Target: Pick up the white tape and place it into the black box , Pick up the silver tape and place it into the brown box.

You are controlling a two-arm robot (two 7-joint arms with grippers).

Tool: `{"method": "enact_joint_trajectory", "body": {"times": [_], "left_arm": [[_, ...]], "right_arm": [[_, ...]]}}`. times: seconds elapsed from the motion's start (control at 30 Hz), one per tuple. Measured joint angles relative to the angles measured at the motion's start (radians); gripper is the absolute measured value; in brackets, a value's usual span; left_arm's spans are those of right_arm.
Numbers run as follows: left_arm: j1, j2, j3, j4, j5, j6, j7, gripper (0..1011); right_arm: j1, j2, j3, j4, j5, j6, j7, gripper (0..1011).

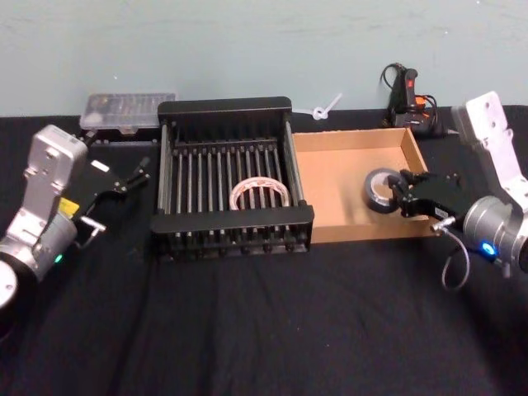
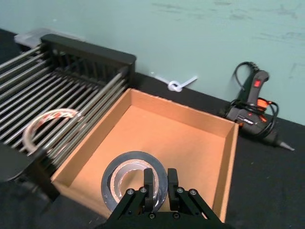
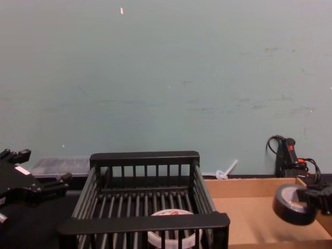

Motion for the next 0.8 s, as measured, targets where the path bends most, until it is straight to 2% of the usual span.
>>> {"method": "enact_joint_trajectory", "body": {"times": [0.27, 0.8], "left_arm": [[0.000, 0.000, 0.000, 0.000, 0.000, 0.000, 0.000, 1001], [0.000, 0.000, 0.000, 0.000, 0.000, 0.000, 0.000, 1001]], "right_arm": [[0.051, -0.039, 0.011, 0.068, -0.019, 0.005, -0.006, 178], [0.048, -0.036, 0.009, 0.063, -0.020, 0.006, -0.005, 181]]}}
